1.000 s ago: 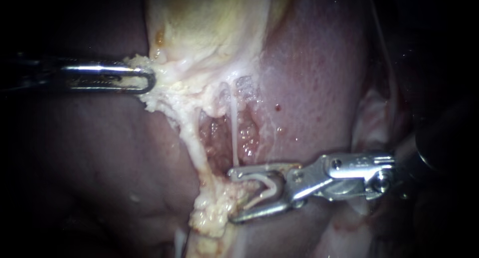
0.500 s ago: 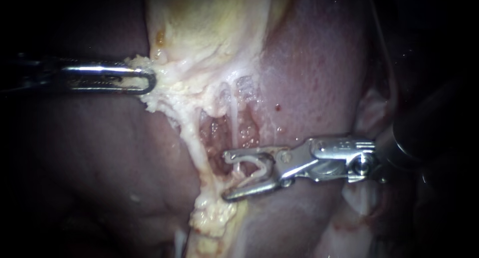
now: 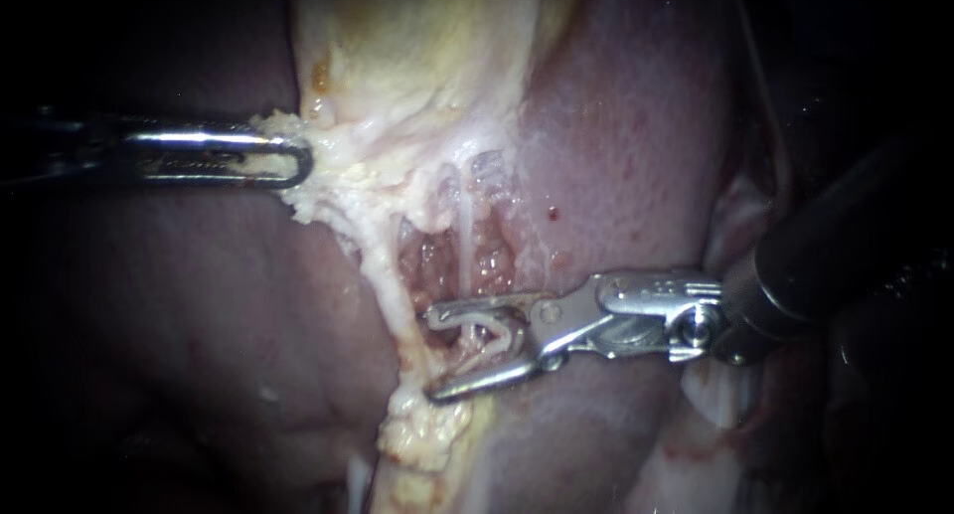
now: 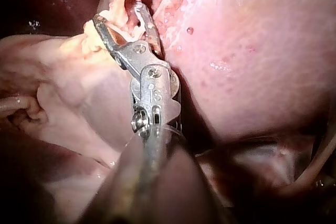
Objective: Clipping first clip left tube
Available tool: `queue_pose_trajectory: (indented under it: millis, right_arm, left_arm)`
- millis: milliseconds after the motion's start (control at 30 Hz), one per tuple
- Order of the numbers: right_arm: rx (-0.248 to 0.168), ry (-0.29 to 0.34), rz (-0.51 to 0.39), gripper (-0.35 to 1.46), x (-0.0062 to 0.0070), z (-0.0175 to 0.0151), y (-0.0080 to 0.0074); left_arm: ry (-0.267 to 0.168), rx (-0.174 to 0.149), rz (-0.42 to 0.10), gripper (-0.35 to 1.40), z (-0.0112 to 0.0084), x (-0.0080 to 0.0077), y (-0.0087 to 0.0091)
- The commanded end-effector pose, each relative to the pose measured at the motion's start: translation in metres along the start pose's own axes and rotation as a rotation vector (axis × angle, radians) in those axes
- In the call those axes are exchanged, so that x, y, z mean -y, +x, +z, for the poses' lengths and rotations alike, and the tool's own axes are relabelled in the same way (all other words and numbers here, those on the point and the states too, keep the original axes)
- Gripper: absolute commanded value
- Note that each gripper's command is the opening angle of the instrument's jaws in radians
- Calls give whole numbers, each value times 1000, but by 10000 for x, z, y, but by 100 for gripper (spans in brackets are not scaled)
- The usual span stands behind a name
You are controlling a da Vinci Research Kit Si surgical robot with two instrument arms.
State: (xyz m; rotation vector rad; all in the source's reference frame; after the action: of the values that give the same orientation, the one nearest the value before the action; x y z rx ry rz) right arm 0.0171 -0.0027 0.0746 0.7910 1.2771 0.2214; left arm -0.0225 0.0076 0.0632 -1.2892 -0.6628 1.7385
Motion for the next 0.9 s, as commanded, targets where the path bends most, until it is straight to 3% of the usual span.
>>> queue_pose_trajectory:
  millis: [33, 300, 567, 900]
  right_arm:
    - [-2, 14, -4, 48, 0, 3, 0]
    - [-26, 126, -31, 45, 12, 22, 9]
    - [-67, 134, -34, 45, 14, 42, 18]
    - [-68, 115, -35, 45, 13, 62, 20]
  left_arm:
    - [0, 0, 0, -35, 0, 0, 0]
    - [0, 0, 0, -35, 0, 0, 0]
    - [1, 0, 0, -35, 1, 0, 0]
    - [1, 0, 1, -35, 2, 1, -1]
